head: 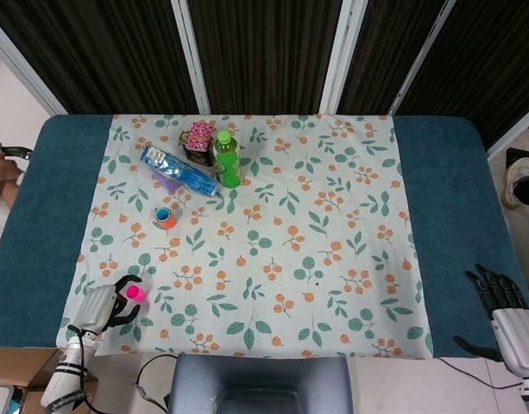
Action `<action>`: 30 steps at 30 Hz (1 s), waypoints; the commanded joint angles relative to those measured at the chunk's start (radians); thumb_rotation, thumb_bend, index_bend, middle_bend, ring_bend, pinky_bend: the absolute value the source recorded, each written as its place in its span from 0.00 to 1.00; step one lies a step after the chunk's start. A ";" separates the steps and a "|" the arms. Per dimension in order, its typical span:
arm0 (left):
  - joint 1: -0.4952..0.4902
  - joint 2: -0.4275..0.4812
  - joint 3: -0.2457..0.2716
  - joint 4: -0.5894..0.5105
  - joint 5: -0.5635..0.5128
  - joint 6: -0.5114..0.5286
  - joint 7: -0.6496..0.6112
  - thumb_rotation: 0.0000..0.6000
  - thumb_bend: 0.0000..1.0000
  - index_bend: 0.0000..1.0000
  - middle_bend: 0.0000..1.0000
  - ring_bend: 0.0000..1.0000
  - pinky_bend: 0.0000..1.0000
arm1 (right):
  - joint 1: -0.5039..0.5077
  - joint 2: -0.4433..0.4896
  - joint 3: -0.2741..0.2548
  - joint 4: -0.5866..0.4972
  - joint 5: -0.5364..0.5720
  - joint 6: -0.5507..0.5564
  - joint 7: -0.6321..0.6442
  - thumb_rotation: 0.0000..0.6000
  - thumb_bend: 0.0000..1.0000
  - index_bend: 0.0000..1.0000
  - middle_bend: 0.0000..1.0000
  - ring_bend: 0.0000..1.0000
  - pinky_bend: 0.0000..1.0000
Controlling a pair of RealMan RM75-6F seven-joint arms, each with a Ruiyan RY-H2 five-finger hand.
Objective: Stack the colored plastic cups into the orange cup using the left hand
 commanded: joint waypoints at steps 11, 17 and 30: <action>-0.004 -0.024 -0.028 0.026 -0.018 -0.023 -0.030 1.00 0.36 0.44 1.00 1.00 1.00 | -0.001 0.002 0.000 0.001 -0.002 0.005 0.006 1.00 0.15 0.00 0.00 0.00 0.00; -0.006 -0.031 -0.032 0.026 -0.010 -0.022 -0.027 1.00 0.36 0.45 1.00 1.00 1.00 | -0.002 0.003 0.000 0.000 -0.003 0.007 0.006 1.00 0.15 0.00 0.00 0.00 0.00; -0.053 -0.022 -0.168 0.011 -0.039 0.021 -0.037 1.00 0.38 0.61 1.00 1.00 1.00 | -0.002 0.004 0.000 0.000 -0.003 0.006 0.011 1.00 0.15 0.00 0.00 0.00 0.00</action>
